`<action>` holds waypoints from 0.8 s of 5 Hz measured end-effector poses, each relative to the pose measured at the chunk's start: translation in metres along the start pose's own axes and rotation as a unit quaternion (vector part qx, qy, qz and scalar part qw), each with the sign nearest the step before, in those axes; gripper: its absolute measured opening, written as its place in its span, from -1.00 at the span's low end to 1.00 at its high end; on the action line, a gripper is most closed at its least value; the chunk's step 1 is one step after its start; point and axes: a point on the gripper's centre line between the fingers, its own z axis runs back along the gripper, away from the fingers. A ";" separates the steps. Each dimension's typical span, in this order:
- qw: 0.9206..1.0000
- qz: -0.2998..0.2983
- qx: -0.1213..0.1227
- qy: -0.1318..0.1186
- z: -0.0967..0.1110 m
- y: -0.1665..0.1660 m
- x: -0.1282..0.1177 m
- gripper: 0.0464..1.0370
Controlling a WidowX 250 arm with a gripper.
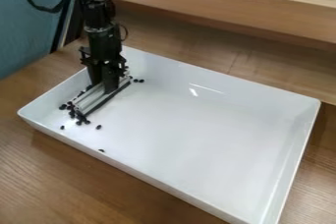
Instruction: Sweep into pile
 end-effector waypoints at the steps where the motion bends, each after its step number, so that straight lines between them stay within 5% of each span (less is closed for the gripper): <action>1: 1.000 0.003 -0.013 0.022 -0.007 0.003 -0.009 0.42; 2: 0.999 0.012 -0.035 0.011 -0.007 -0.002 -0.006 0.90; 4: 0.999 0.020 -0.044 -0.010 0.014 -0.009 -0.003 0.93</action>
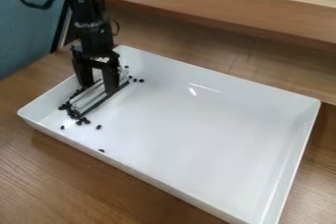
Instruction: Sweep into pile
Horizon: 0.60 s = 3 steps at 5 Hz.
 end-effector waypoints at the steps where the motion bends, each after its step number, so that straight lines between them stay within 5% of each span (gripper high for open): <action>1: 1.000 -0.004 0.003 -0.010 0.014 -0.007 0.002 0.93; 3: 0.999 -0.030 -0.004 -0.036 0.050 -0.037 0.008 0.93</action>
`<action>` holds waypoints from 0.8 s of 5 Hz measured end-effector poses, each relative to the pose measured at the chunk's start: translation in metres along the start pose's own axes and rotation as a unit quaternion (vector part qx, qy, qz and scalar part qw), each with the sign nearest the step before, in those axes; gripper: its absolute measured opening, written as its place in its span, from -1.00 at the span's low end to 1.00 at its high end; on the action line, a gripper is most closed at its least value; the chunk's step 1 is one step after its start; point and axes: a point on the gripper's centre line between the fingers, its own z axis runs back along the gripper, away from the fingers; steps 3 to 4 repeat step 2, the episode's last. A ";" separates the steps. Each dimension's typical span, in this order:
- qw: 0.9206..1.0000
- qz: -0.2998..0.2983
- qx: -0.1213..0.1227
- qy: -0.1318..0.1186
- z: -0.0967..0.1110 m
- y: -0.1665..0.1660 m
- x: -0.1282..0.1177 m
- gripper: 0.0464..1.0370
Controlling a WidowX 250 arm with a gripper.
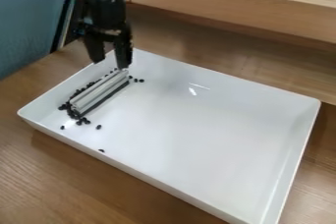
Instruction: Sweep into pile
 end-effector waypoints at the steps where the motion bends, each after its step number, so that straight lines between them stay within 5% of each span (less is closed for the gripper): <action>1: 1.000 -0.021 -0.014 0.001 0.010 -0.033 0.003 0.93; 2: 0.999 -0.047 -0.021 0.003 0.015 -0.059 0.002 0.93; 4: 0.999 -0.047 -0.021 0.003 0.015 -0.059 0.002 0.93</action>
